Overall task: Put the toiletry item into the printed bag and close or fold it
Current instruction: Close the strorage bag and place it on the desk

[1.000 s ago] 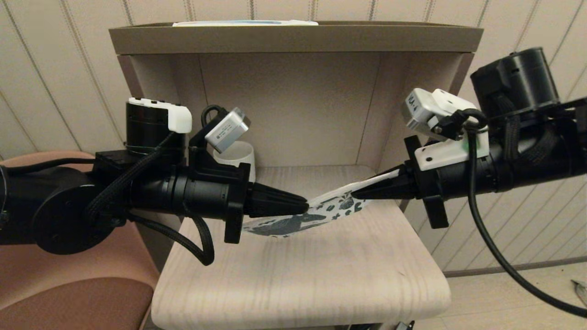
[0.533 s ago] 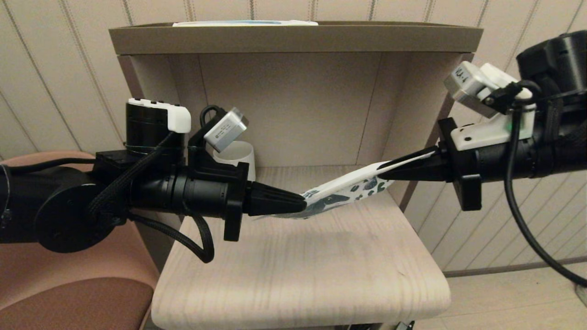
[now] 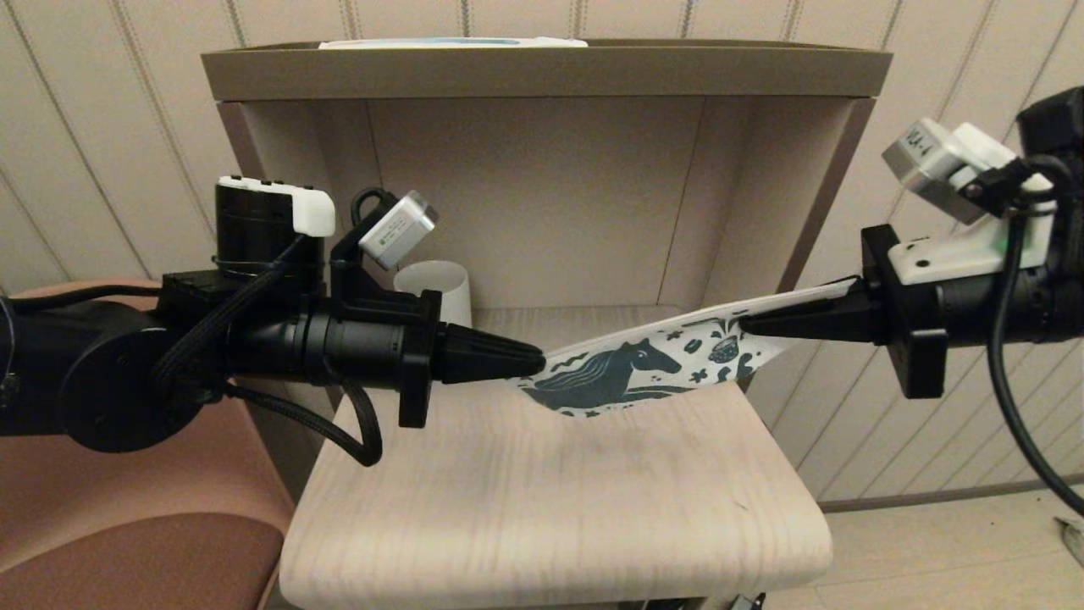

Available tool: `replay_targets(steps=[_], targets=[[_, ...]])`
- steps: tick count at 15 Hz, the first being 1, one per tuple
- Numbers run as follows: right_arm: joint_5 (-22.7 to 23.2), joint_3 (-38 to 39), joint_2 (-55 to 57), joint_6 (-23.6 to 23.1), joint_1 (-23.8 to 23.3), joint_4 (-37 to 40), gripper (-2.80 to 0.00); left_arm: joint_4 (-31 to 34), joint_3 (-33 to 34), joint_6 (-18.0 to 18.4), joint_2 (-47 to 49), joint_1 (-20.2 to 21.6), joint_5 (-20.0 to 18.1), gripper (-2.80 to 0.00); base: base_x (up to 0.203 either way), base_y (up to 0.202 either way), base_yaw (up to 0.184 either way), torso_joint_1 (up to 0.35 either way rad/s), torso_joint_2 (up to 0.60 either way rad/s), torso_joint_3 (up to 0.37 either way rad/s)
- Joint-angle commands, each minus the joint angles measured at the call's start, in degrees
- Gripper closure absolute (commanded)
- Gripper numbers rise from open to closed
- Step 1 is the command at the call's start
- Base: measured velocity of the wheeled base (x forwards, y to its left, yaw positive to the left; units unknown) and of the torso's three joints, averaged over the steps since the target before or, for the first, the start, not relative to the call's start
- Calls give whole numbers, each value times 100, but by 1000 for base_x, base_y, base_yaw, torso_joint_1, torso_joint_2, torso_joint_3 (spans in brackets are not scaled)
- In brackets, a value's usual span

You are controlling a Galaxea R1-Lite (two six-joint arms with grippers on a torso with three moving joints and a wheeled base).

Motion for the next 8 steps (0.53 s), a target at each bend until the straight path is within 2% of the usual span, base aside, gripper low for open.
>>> replay_targets(steps=[1,8], targets=[[62,46,-95,-22,-111,11,0,-16,-9,4,2,53,-35,0,0,0,0,0,0,0],[310,252,-158,-22,-487,-33,0,-16,-26,-3,-2,208,-42,0,0,0,0,0,0,0]])
